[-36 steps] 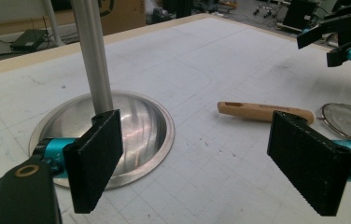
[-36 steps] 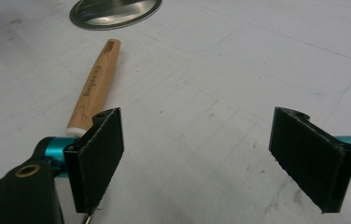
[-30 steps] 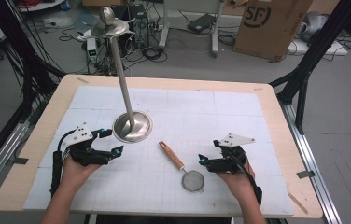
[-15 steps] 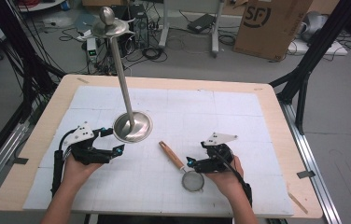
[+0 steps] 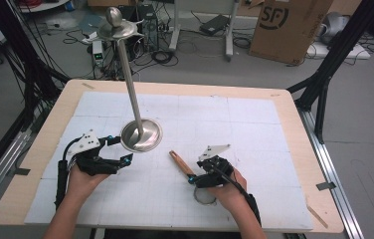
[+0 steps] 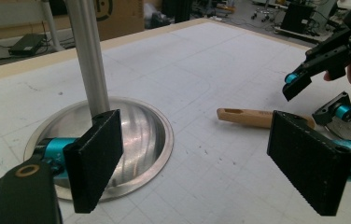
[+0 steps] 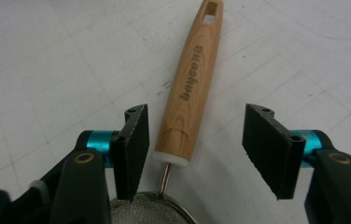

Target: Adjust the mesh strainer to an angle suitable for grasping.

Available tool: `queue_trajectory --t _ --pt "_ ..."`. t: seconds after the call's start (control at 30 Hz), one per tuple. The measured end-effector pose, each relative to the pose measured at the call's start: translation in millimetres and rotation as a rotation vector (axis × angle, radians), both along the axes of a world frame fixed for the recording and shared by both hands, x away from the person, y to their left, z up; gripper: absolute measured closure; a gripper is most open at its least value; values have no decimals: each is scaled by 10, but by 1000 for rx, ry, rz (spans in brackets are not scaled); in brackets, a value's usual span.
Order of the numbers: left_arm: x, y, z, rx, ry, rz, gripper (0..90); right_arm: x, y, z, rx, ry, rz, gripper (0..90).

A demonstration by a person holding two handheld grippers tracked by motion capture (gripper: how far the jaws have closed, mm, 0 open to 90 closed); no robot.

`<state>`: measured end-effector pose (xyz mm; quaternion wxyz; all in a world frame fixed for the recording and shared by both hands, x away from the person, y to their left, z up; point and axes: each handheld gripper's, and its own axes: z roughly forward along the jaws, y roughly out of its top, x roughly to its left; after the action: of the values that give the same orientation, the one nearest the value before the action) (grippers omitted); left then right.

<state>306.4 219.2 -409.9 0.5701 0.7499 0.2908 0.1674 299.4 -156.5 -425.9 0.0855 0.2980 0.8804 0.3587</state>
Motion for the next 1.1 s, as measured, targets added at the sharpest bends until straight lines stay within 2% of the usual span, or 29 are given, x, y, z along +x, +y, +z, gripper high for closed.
queue_trajectory --t 0.33,0.4,0.47,0.57,0.83,0.93,1.1 --pt "4 -12 -11 5 7 -4 190 -7 95 -45 -59 39 36 546" --pt "4 -13 -11 9 6 -5 191 -5 101 -55 -82 38 33 578" --pt "3 -15 -11 9 6 -4 191 1 96 -43 -85 49 22 641" --pt "2 -17 -13 10 7 -5 192 -6 100 -39 -96 46 23 665" --pt "1 -10 -9 10 7 -3 192 14 72 -31 -93 59 38 672" --pt "1 -6 -7 8 5 -1 193 35 30 -20 -118 48 27 669" --pt "5 -14 -13 8 7 -7 192 64 -4 -10 -123 62 25 639"
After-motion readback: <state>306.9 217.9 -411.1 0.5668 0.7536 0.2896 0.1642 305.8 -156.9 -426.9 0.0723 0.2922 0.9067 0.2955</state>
